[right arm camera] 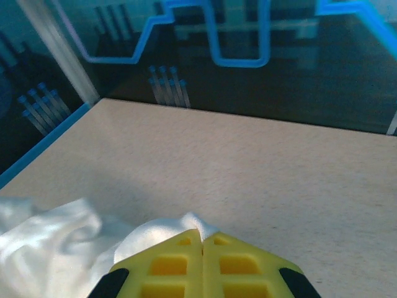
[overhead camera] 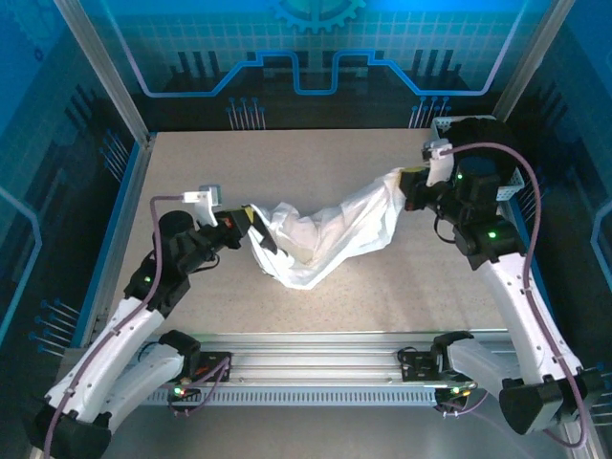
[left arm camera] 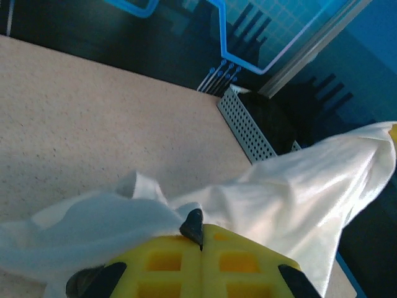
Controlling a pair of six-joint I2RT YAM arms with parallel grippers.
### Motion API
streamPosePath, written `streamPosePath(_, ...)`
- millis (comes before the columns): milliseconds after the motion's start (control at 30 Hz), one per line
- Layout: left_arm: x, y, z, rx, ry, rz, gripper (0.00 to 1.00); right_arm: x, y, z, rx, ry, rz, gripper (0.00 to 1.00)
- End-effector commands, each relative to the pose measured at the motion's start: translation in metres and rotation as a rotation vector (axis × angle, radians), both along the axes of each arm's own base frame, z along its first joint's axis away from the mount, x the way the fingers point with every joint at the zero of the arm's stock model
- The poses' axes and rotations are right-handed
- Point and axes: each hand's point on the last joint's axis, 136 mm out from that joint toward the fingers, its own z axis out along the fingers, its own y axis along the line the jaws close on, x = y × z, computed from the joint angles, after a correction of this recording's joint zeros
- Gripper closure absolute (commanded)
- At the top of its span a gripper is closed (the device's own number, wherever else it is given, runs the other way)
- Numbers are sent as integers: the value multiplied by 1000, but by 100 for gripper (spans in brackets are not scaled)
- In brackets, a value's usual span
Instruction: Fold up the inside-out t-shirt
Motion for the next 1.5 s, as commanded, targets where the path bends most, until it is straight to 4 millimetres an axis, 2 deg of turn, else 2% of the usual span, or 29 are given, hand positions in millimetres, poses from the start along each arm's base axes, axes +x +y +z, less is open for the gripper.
streamPosePath(0, -2, 17, 8, 46, -4, 82, 100, 1, -38, 3, -59, 28, -172, 100)
streamPosePath(100, 2, 19, -10, 67, 41, 101, 100, 10, -51, -20, -85, 91, -247, 100)
streamPosePath(233, 6, 32, -44, 102, 123, 176, 100, 20, -67, -68, -114, 194, -341, 100)
streamPosePath(333, 3, 53, -78, 145, 215, 292, 100, 16, -76, -110, -85, 265, -405, 100)
streamPosePath(400, -3, 55, -103, 144, 279, 304, 100, 8, -81, -140, -66, 320, -447, 99)
streamPosePath(433, -7, 53, -119, 130, 319, 291, 100, 1, -82, -155, -56, 344, -463, 91)
streamPosePath(500, -18, 41, -147, 99, 391, 226, 100, -10, -76, -168, -60, 330, -448, 70)
streamPosePath(567, -32, 32, -176, 65, 474, 174, 100, -19, -51, -167, -124, 256, -362, 53)
streamPosePath(667, -48, 29, -204, 48, 556, 144, 100, -27, 16, -156, -260, 111, -117, 42)
streamPosePath(767, -54, 30, -212, 46, 571, 145, 100, -34, 87, -168, -315, 101, 152, 39)
streamPosePath(833, -55, 31, -212, 45, 573, 146, 100, -31, 122, -183, -364, 133, 249, 37)
streamPosePath(933, -58, 31, -216, 47, 593, 147, 100, -17, 161, -207, -426, 199, 331, 33)
streamPosePath(1033, -61, 32, -222, 55, 610, 146, 100, 5, 190, -225, -431, 251, 370, 32)
streamPosePath(1133, -62, 33, -224, 61, 616, 149, 100, 25, 207, -248, -463, 299, 381, 34)
streamPosePath(1200, -62, 33, -224, 66, 612, 148, 100, 34, 214, -259, -488, 326, 393, 52)
streamPosePath(1233, -62, 33, -224, 67, 613, 150, 100, 37, 218, -260, -494, 335, 408, 66)
streamPosePath(1267, -61, 33, -223, 69, 611, 148, 100, 37, 219, -258, -493, 335, 416, 75)
streamPosePath(1367, -59, 30, -220, 69, 599, 134, 100, 36, 221, -226, -433, 289, 449, 97)
streamPosePath(1467, -55, 27, -218, 63, 579, 118, 100, 31, 220, -174, -302, 218, 495, 100)
